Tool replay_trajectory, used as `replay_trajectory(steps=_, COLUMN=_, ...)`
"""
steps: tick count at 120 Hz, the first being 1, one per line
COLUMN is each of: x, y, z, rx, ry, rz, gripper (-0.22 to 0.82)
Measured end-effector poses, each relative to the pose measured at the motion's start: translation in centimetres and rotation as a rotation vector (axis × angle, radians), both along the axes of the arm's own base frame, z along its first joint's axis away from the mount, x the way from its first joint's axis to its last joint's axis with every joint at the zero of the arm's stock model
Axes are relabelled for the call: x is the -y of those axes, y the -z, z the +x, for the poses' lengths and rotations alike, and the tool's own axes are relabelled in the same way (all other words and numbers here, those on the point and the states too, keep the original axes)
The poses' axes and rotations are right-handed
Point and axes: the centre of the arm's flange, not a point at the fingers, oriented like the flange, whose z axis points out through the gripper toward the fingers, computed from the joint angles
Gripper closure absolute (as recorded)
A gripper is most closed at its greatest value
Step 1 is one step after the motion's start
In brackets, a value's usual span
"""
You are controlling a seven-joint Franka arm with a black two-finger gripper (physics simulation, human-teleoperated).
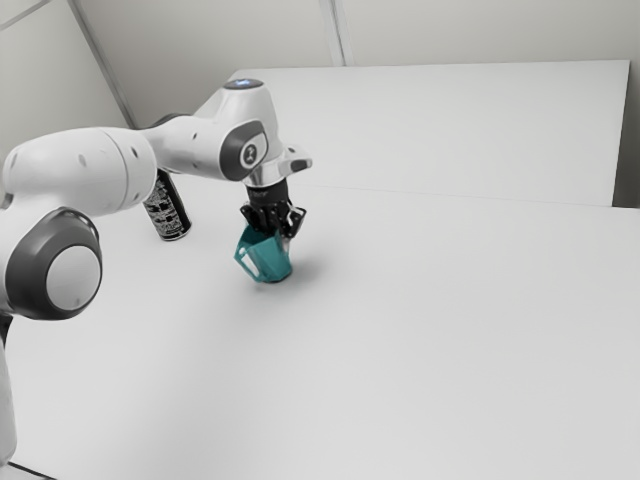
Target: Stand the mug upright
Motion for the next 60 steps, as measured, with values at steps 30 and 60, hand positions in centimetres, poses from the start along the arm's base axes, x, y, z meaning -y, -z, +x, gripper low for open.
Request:
replay_trajectory(steps=30, x=0.2, y=-0.2, z=0.1, rx=0.014, ry=-0.036, rz=0.003, gripper=0.19)
replay_trajectory(steps=60, x=2.9, y=-18.4, z=-2.4, rx=0.167, ry=-0.023, rz=-0.034, gripper=0.06)
